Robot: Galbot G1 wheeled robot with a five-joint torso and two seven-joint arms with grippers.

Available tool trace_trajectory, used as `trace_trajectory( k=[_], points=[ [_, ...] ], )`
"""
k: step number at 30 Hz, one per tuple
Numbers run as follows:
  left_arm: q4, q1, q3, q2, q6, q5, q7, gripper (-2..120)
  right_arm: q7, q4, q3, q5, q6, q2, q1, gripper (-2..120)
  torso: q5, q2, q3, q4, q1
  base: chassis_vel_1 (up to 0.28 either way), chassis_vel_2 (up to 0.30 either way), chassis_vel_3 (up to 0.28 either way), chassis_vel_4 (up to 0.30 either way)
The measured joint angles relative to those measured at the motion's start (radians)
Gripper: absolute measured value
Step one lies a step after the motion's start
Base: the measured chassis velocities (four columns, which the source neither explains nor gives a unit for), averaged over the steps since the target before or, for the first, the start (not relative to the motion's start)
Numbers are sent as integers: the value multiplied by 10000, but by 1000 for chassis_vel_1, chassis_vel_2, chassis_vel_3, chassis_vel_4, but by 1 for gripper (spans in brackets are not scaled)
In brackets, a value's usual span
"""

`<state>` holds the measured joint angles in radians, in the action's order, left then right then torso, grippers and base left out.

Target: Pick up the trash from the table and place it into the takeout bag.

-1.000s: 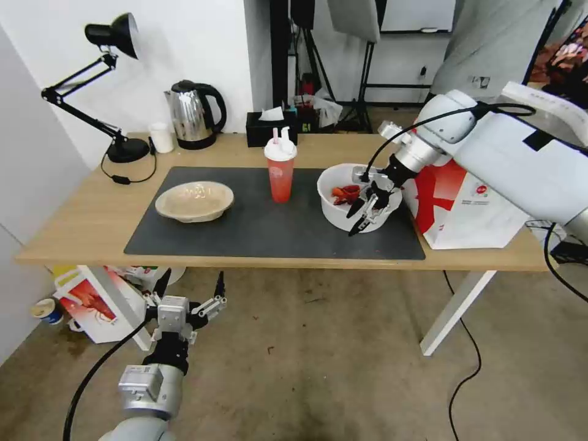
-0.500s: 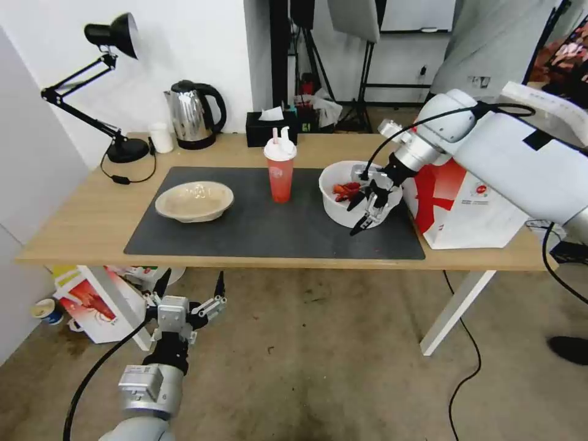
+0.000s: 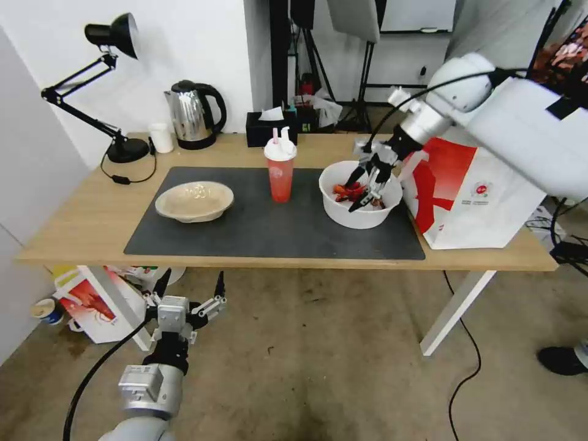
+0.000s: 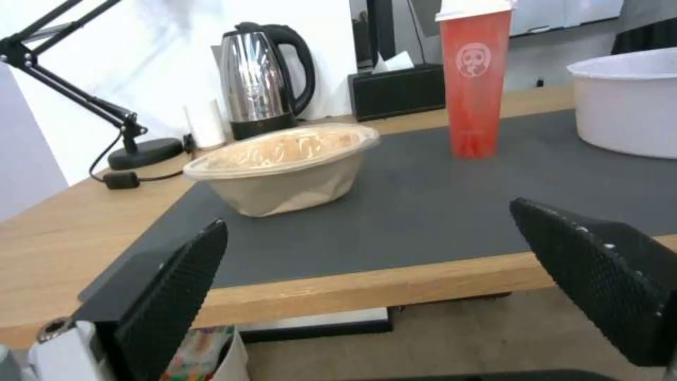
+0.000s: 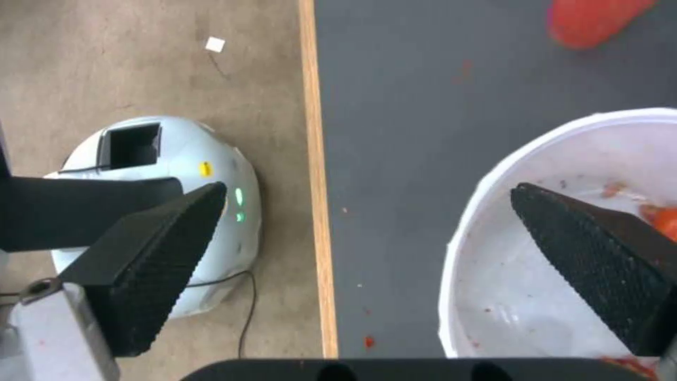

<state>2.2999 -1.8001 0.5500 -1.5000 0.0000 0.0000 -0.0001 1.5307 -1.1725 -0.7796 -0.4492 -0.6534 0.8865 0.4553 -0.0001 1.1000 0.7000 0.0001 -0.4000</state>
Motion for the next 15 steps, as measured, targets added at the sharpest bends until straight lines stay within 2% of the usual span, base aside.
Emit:
trace_trajectory(
  k=[15],
  points=[
    [0, 0, 0, 0, 0, 0, 0, 100, 0, 639, 292, 493, 143, 237, -608, 100, 2, 0, 0, 0, 0, 0, 0, 0, 0]
  ],
)
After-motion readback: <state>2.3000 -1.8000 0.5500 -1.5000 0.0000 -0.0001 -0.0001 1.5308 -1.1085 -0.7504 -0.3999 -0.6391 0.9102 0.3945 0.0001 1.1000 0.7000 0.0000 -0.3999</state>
